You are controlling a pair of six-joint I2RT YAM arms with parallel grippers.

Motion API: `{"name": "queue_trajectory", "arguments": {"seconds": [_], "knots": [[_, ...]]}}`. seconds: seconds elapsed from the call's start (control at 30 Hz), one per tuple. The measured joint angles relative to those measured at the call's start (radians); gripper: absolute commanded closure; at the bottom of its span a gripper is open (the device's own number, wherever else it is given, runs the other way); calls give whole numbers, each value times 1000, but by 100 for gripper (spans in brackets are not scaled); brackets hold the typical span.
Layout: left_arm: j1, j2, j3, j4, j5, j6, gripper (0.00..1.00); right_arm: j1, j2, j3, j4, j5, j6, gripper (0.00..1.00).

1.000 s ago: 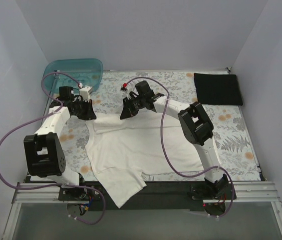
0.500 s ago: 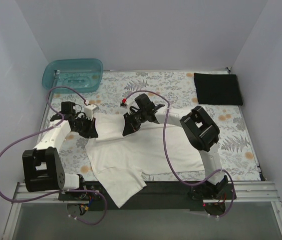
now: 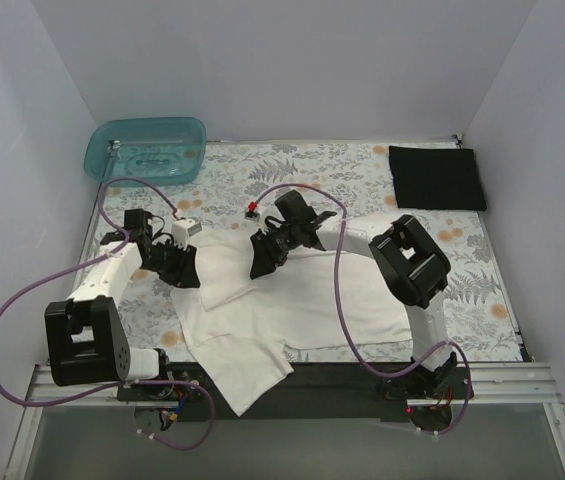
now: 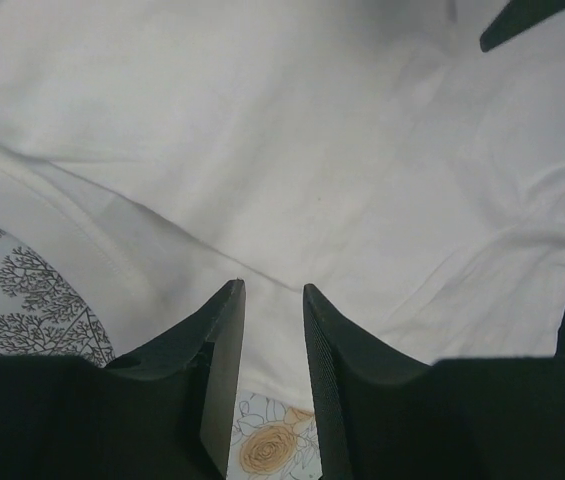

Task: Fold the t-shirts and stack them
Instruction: Fold the tshirt

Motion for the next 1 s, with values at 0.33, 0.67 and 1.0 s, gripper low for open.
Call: {"name": "queue_trajectory", "arguments": {"seconds": [0.33,0.67,1.0], "knots": [[-12,163,217,152,8,-220,67,-265,-219,10,-206,26,-185,61],[-59,404,252,260,-128,-408,67,-687,-203,-2,-502,312,-456,60],[-59,437,262,280,-229,-437,67,-826,-124,-2,-601,514,-603,62]]}}
